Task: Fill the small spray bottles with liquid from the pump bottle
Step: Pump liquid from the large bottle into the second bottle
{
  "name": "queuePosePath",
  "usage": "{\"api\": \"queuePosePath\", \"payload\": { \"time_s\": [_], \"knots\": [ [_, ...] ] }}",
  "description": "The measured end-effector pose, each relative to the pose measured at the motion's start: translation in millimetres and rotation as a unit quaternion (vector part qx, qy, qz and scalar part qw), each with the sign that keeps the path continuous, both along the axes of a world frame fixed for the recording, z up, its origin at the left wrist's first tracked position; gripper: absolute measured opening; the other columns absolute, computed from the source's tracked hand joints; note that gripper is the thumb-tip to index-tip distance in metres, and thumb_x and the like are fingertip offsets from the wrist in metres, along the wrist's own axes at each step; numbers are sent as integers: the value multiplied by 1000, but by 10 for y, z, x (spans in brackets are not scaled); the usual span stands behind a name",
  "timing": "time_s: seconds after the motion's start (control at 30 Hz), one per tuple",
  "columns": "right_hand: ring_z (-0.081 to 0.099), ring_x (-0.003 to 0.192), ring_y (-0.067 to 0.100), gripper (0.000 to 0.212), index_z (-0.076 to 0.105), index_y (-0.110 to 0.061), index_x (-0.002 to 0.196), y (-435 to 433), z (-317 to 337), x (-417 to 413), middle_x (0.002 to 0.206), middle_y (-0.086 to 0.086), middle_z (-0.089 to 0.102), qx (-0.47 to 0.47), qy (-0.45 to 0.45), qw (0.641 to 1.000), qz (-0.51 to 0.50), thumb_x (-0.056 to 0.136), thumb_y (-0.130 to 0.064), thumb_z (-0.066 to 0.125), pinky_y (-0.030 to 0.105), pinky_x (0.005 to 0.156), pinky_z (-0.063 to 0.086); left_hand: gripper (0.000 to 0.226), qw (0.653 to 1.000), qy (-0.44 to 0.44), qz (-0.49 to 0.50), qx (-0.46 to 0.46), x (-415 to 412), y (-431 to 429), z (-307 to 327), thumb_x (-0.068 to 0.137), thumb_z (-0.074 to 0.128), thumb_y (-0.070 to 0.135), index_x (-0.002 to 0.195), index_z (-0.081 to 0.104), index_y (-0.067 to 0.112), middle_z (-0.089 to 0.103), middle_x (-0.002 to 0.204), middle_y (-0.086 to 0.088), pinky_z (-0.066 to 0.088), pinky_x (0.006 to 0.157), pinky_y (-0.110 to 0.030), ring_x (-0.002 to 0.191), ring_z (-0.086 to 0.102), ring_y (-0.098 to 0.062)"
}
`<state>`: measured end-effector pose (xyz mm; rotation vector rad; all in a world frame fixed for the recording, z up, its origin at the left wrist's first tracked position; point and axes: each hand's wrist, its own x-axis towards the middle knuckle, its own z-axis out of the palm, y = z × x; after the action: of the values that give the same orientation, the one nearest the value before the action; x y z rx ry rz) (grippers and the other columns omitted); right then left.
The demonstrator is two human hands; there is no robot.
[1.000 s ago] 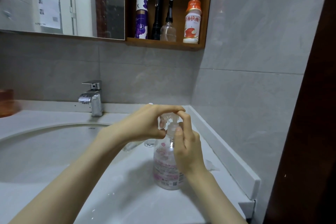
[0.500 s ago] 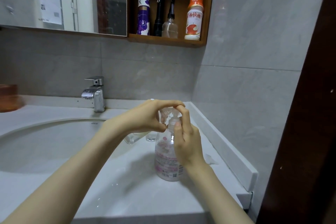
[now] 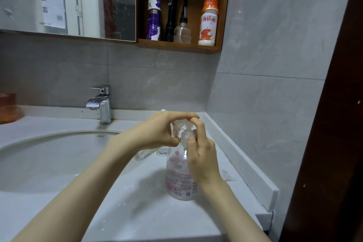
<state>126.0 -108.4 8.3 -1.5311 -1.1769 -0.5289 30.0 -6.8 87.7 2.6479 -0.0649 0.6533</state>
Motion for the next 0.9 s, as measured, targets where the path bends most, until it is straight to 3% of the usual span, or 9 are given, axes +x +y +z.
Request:
{"api": "queuePosePath", "payload": {
  "time_s": [0.1,0.2,0.27,0.33,0.4,0.5,0.67,0.8,0.9],
  "knots": [
    [44,49,5,38,39,-40,116,12,11,1,54,-24,49,7,3,1000,7,83,-40,22,20,52,28,72,1000,-18,-10,-17,27,39,-66,70,58,-3,116,51,51,63,88,23,52,62,-31,54,49,-12],
    [45,50,6,33,41,-40,110,9,23,7,55,-22,49,16,9,1000,12,83,-40,23,17,53,29,72,1000,-15,0,-24,59,60,-127,68,57,1,117,52,53,61,76,8,53,63,-37,53,47,-11],
    [45,50,5,33,40,-40,111,9,25,17,56,-22,50,14,7,1000,10,83,-41,23,18,53,30,70,1000,-12,0,-22,57,46,-108,68,58,2,115,52,54,61,77,5,52,64,-34,54,48,-11],
    [43,48,3,38,37,-42,116,7,26,13,54,-23,49,6,5,1000,1,82,-43,21,21,52,30,72,1000,-5,-3,-16,45,39,-59,70,60,-1,116,50,52,62,78,8,50,64,-30,56,51,-13],
    [40,48,3,42,33,-44,120,5,25,5,53,-24,49,-8,-1,1000,-5,80,-42,19,23,51,29,73,1000,0,10,-7,35,39,-16,71,61,-4,121,49,48,57,65,15,47,61,-24,57,54,-16],
    [40,48,3,44,30,-44,121,-11,25,1,55,-27,49,-19,-6,1000,-9,79,-42,18,25,51,29,73,1000,10,16,-3,23,17,1,70,61,-4,128,51,40,53,58,17,43,60,-18,54,50,-8],
    [42,48,3,44,31,-42,121,-6,18,-20,56,-27,50,-15,-7,1000,-5,80,-42,18,21,50,27,74,1000,11,14,-12,4,28,-13,71,61,-4,129,50,40,53,64,13,43,60,-20,54,50,-5],
    [41,49,2,42,33,-41,120,-6,14,-4,58,-28,49,-2,-6,1000,0,80,-41,20,21,50,28,73,1000,11,9,-11,12,17,-14,71,61,-5,128,51,39,56,62,25,42,60,-16,55,50,-4],
    [42,49,2,42,35,-41,120,-11,19,-7,59,-29,50,2,-5,1000,4,80,-40,21,22,51,27,74,1000,3,3,-13,12,23,-28,70,61,-4,127,50,41,65,81,16,50,66,-26,55,49,-6]
  ]
}}
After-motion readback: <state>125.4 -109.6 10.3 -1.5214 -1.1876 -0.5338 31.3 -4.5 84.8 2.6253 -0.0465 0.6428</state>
